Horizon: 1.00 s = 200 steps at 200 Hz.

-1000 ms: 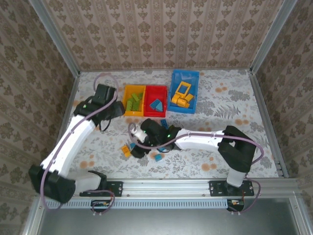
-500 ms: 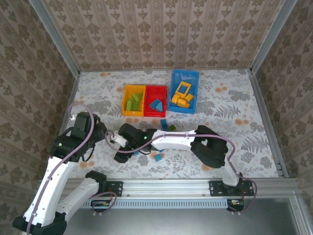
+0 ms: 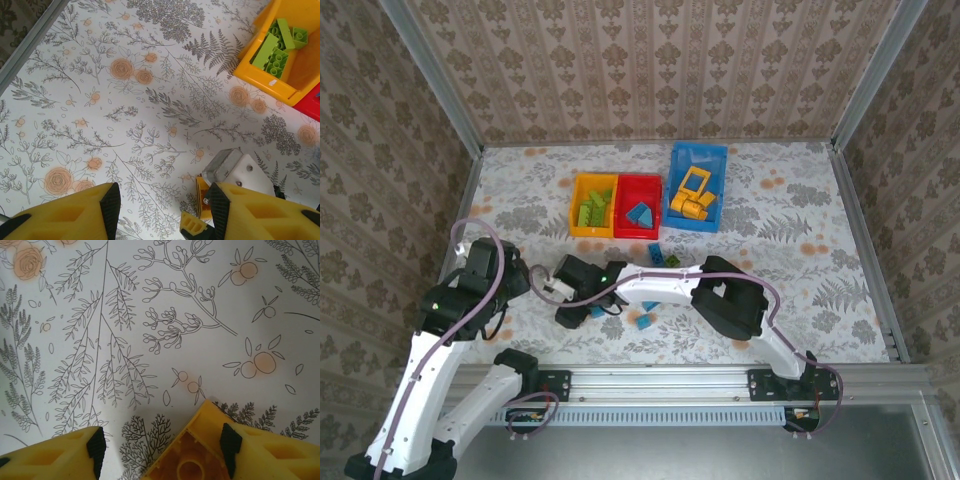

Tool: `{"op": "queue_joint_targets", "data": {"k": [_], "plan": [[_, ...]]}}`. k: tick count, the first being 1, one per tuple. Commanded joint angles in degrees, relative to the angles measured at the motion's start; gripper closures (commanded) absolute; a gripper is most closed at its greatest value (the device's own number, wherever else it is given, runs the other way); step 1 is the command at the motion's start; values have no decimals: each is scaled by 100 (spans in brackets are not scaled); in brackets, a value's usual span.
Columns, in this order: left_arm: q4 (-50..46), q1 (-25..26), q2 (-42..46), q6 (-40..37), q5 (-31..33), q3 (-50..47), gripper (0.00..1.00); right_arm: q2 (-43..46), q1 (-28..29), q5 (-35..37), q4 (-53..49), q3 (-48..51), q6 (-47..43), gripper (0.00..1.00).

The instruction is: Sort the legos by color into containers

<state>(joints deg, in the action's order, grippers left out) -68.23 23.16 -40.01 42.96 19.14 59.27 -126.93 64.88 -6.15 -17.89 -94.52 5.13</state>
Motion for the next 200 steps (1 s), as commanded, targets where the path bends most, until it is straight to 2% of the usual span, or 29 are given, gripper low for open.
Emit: {"op": "queue_joint_targets", "data": {"k": [1, 34, 73, 94, 125, 149, 200], "plan": [[-99, -28, -2, 63, 69, 156, 47, 25, 85, 282, -542, 445, 130, 34], [28, -25, -76, 89, -39, 89, 47, 144, 126, 495, -291, 690, 16, 28], [112, -24, -174, 99, -110, 77, 47, -136, 139, 807, -733, 112, -278, 29], [121, -22, -182, 110, -116, 72, 47, -116, 147, 926, -696, 153, -397, 39], [158, -22, -200, 104, -138, 67, 47, 168, 148, 1072, -315, 386, -589, 60], [222, -22, -251, 90, -155, 63, 47, 341, 98, 1238, -173, 445, -640, 71], [362, -16, -349, 93, -241, 14, 48, 946, -171, 1004, 284, 911, -617, 80]]}}
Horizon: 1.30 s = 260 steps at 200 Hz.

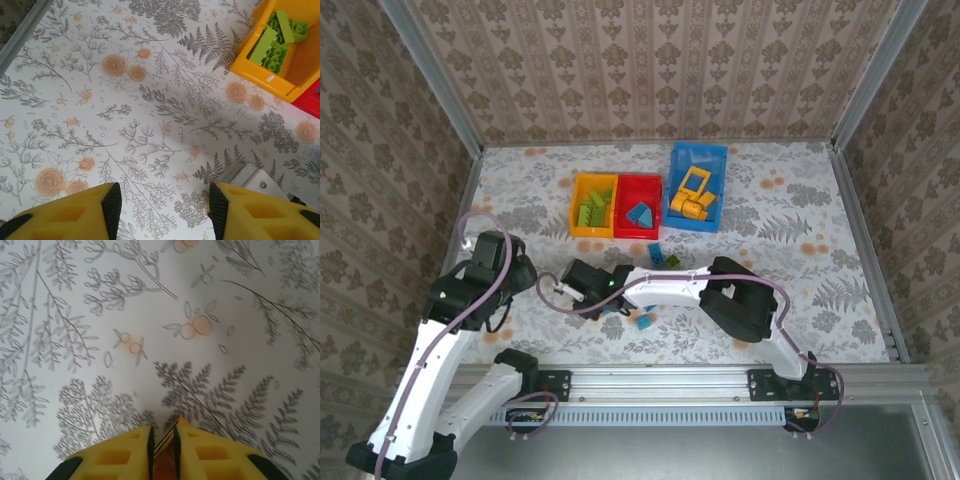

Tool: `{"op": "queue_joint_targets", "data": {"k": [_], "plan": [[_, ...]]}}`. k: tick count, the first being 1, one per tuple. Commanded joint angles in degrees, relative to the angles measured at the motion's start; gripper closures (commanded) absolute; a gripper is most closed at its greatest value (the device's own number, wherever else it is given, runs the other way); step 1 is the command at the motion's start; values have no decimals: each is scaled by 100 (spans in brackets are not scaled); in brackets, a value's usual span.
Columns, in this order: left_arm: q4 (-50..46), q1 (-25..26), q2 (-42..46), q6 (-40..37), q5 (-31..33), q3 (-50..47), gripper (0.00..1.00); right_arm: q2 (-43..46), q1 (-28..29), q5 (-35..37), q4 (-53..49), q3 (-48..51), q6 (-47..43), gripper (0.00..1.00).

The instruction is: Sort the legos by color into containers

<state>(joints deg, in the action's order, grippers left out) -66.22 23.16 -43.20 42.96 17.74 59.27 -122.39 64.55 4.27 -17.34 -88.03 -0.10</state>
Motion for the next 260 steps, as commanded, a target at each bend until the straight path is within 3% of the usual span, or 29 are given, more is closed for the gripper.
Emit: {"op": "queue_joint_targets", "data": {"k": [1, 77, 118, 149, 168, 218, 260], "plan": [[161, -15, -30, 96, -98, 6, 48, 507, -141, -44, 243, 270, -95, 80], [489, 1, -239, 117, -356, -177, 48, 1277, -511, -316, 628, 651, 508, 85], [596, 13, -345, 55, -514, -222, 48, 1520, -658, -269, 760, 1106, 864, 71], [626, 13, -382, 40, -584, -251, 48, 1475, -795, -403, 580, 1294, 1356, 48], [645, 13, -381, 37, -605, -270, 48, 1394, -842, -523, 609, 1424, 1630, 39], [652, 22, -383, 29, -662, -284, 48, 805, -918, -705, 173, 749, 2647, 35], [588, 22, -313, 19, -657, -304, 48, 344, -802, -514, -580, 194, 2959, 35]]}}
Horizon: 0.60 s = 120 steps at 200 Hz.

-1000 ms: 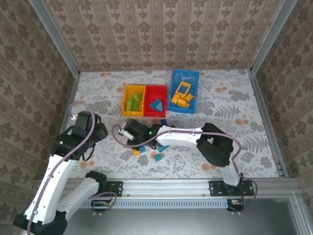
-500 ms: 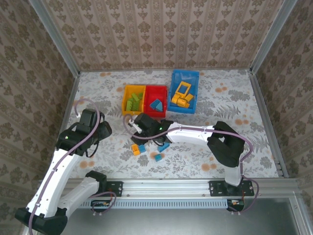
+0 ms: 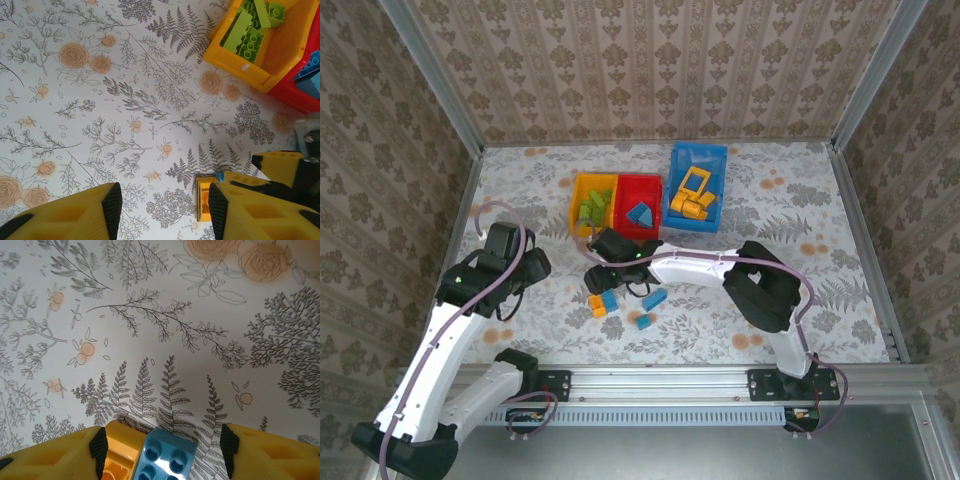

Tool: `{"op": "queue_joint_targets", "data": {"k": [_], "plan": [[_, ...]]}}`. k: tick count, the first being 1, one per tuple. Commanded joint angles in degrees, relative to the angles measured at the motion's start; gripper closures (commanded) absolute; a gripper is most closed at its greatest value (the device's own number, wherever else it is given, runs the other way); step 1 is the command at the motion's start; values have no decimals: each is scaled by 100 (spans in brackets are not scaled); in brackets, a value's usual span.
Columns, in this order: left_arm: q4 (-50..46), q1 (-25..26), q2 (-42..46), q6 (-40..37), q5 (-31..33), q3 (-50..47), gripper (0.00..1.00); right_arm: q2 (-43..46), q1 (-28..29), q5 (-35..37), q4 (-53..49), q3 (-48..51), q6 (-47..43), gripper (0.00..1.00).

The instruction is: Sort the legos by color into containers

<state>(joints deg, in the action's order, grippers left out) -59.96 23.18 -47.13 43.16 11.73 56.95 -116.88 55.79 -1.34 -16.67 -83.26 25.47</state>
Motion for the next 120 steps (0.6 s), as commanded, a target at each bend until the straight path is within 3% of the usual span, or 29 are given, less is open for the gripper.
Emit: {"op": "queue_joint_targets", "data": {"k": [1, 67, 120], "plan": [[-35, 20, 85, -5, -56, -75, 48, -214, 74, 51, -660, -289, 404, 35], [-59, 20, 235, 5, -117, -171, 48, -618, 195, 268, -1231, -610, 506, 39], [-42, 29, 257, 30, -151, -204, 48, -615, 148, 434, -1382, -570, 629, 51]]}}
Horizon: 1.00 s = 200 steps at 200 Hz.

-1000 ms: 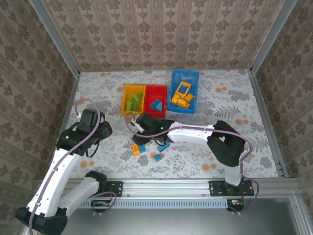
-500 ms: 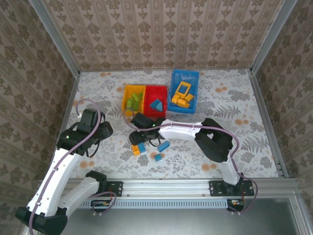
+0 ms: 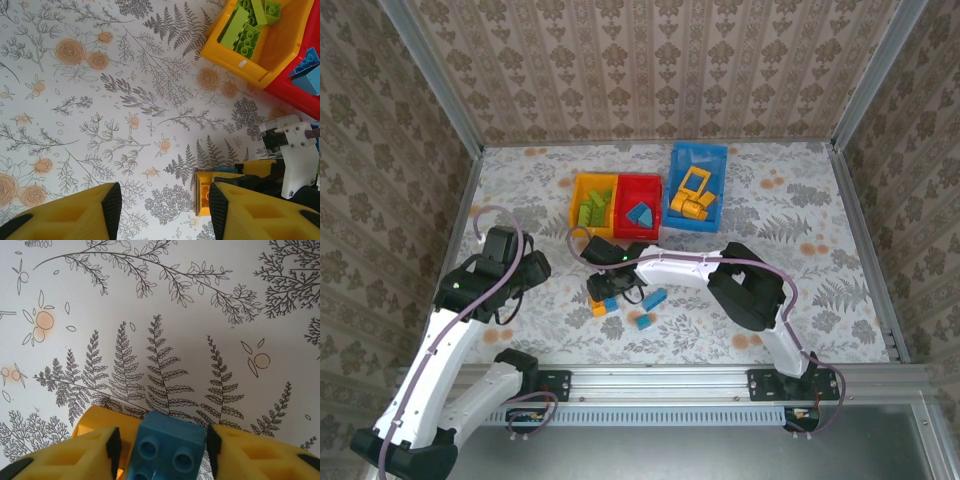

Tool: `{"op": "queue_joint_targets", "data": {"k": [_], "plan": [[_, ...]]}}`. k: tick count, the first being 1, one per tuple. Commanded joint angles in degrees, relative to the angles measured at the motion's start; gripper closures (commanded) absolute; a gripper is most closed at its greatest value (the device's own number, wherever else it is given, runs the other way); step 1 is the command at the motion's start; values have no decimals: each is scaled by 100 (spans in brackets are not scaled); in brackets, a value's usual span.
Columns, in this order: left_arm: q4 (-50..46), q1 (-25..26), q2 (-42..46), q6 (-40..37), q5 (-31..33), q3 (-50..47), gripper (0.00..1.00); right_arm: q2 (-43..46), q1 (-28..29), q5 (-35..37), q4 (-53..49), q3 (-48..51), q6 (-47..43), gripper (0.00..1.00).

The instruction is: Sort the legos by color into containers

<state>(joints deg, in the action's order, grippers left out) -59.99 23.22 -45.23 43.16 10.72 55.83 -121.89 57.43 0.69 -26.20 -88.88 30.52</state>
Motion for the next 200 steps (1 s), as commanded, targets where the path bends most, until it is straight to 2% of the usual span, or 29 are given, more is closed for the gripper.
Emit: {"op": "queue_joint_targets", "data": {"k": [1, 95, 165, 177, 200], "plan": [[-40, 24, 67, 33, -47, -91, 48, -107, -19, 231, -430, 6, 127, 51], [74, 59, -42, 84, -68, -73, 48, 752, -382, 227, -171, 956, 257, 51], [161, 95, -126, 55, -104, -72, 48, 940, -443, 138, -213, 1394, 182, 50], [207, 95, -113, 69, -154, -114, 48, 895, -443, 108, -194, 1409, 194, 53], [356, 95, -119, 35, -316, -169, 48, 899, -448, 144, -93, 1348, 118, 71]]}}
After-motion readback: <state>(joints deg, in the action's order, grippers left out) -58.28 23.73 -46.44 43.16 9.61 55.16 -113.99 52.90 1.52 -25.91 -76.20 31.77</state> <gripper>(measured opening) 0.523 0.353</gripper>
